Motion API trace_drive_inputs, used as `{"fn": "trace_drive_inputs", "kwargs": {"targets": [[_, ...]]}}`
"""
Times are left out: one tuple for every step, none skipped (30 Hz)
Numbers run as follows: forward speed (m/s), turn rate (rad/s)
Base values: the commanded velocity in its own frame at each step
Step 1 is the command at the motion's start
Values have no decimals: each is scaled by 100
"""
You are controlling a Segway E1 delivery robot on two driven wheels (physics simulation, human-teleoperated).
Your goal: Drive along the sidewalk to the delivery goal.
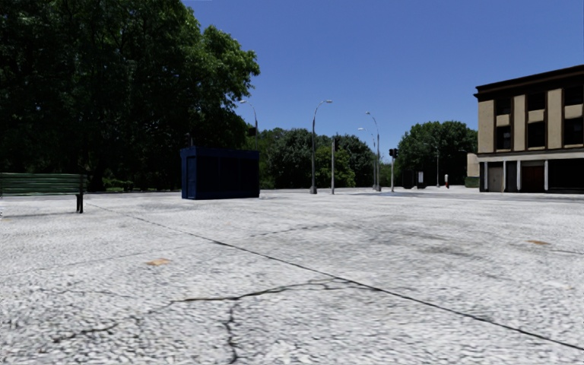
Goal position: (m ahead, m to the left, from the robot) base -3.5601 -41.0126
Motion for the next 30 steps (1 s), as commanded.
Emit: {"fn": "trace_drive_inputs", "kwargs": {"targets": [[200,0],[200,0],[200,0],[200,0],[200,0],[200,0],[200,0],[200,0],[200,0],[200,0],[200,0],[200,0],[200,0],[200,0],[200,0],[200,0],[200,0],[200,0],[200,0],[200,0],[200,0],[200,0],[200,0],[200,0],[200,0],[200,0],[200,0],[200,0],[200,0],[200,0]]}}
